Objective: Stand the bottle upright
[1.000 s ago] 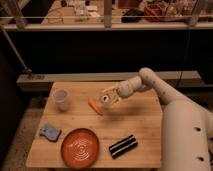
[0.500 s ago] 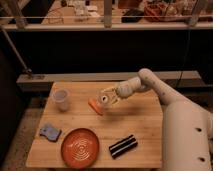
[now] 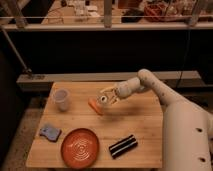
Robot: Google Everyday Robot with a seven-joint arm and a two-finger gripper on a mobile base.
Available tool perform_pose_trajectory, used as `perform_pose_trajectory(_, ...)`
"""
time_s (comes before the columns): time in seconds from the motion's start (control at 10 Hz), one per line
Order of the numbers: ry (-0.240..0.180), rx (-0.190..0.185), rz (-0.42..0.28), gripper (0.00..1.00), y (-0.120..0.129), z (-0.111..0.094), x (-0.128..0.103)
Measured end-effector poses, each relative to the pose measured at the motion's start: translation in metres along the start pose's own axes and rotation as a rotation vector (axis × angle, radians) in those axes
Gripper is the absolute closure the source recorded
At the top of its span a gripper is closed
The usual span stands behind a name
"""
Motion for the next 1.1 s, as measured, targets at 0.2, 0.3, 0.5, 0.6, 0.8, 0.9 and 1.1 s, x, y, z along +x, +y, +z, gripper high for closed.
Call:
perform_pose_trajectory(0.2, 0.002, 0.004, -0.008, 0.95, 0.0007, 0.0013, 0.0012)
perform_pose_trajectory(0.3, 0.002, 0.007, -0.012, 0.95, 0.0020, 0.0021, 0.0026)
perform_pose_trajectory(0.5, -0.002, 0.011, -0.020, 0.95, 0.0025, 0.0037, 0.0041)
perform_pose_trajectory(0.6, -0.002, 0.014, -0.025, 0.95, 0.0026, 0.0037, 0.0047)
perform_pose_trajectory(0.8, -0.004, 0.018, -0.032, 0.95, 0.0027, 0.0051, 0.0056)
perform_pose_trajectory(0.9, -0.004, 0.022, -0.037, 0.95, 0.0034, 0.0045, 0.0068)
perform_pose_trajectory(1.1, -0.004, 0.023, -0.048, 0.95, 0.0055, 0.0036, 0.0089)
